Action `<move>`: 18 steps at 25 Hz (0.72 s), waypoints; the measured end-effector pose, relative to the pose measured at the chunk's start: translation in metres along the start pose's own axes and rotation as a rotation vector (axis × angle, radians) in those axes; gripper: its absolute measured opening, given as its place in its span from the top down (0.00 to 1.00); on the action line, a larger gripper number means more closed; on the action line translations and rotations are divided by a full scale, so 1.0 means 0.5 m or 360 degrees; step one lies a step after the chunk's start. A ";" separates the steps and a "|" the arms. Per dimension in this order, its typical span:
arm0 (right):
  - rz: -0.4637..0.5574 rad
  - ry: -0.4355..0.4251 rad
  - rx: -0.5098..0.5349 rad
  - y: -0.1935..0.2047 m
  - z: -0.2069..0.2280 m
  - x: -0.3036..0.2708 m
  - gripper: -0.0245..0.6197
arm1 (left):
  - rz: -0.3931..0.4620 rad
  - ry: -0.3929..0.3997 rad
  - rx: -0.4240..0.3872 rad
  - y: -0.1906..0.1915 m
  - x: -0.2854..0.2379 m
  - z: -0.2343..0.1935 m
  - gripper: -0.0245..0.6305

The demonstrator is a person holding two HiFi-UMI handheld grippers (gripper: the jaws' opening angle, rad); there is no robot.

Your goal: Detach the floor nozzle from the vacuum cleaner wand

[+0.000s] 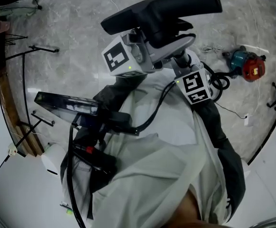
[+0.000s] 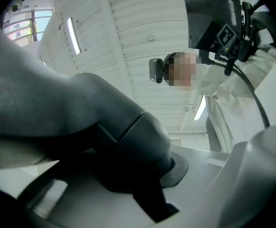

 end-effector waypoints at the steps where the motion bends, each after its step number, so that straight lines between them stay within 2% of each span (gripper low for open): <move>1: 0.0003 0.0008 -0.0001 -0.001 0.002 0.000 0.90 | 0.0019 -0.0001 0.0010 -0.006 -0.006 -0.001 0.85; 4: 0.0002 -0.0059 0.0015 -0.007 -0.003 -0.002 0.90 | -0.0016 0.0038 0.0013 -0.009 -0.008 -0.005 0.85; 10: 0.0000 -0.0380 0.0079 0.031 -0.025 0.016 0.90 | -0.0174 0.0254 0.0037 0.036 -0.006 0.039 0.85; 15: 0.0001 -0.0570 0.0122 0.037 -0.043 0.031 0.90 | -0.0159 0.0421 0.0041 0.036 -0.005 0.067 0.85; 18: -0.0002 -0.0593 0.0129 0.042 -0.045 0.036 0.90 | -0.0155 0.0488 0.0032 0.040 -0.005 0.077 0.85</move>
Point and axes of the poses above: the fingertips, and each gripper's own axes: x backward along the fingers, z to its right, y out of its underside, the point moved 3 cm from there along x, backward along the fingers, and after that the axes turned 1 degree about -y, right-handed, at the moved point
